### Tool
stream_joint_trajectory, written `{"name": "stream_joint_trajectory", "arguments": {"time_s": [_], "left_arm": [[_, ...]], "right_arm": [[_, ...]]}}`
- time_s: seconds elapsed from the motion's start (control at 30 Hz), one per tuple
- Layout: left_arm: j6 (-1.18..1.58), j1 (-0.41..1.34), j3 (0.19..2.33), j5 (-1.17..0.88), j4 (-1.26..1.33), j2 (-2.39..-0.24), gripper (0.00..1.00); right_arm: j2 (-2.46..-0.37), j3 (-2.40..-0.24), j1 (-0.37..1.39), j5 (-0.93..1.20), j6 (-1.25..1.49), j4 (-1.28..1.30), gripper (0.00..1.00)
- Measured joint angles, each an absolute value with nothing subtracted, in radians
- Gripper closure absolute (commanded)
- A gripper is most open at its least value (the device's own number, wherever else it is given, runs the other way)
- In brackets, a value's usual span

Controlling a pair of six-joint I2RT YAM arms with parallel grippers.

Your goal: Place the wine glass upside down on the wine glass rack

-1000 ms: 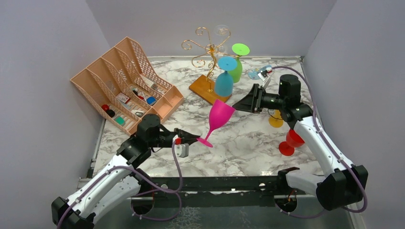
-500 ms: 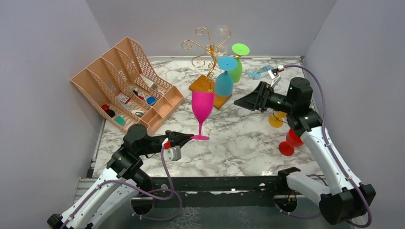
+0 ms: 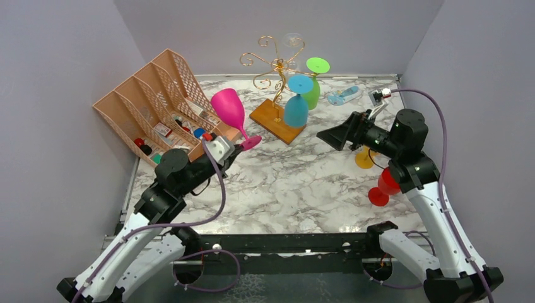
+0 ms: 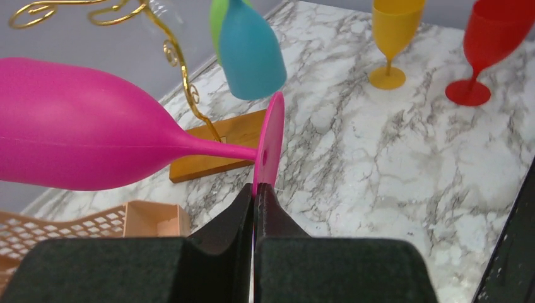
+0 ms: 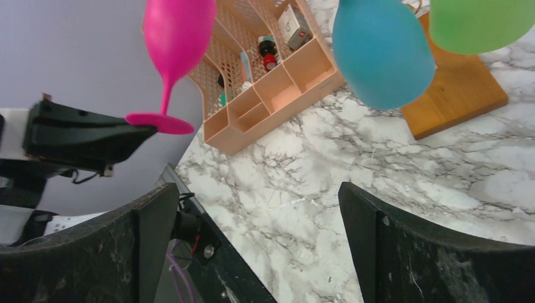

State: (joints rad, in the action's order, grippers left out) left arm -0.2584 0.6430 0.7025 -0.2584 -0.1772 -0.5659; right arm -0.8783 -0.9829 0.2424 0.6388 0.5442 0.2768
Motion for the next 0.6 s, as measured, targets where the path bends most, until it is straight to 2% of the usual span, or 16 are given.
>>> {"name": "stream_joint_trajectory", "arguments": {"time_s": [0.17,0.6], "left_arm": [[-0.080,0.643,0.860,-0.153,-0.244,-0.681,1.00],[0.339,0.643,1.087,-0.021,-0.367,-0.843,1.00]], "right_arm": [[-0.877,-1.021,0.242,0.595,0.509,0.332,0.00],[-0.825,-1.040,0.242,0.566,0.488,0.371,0.00]]}}
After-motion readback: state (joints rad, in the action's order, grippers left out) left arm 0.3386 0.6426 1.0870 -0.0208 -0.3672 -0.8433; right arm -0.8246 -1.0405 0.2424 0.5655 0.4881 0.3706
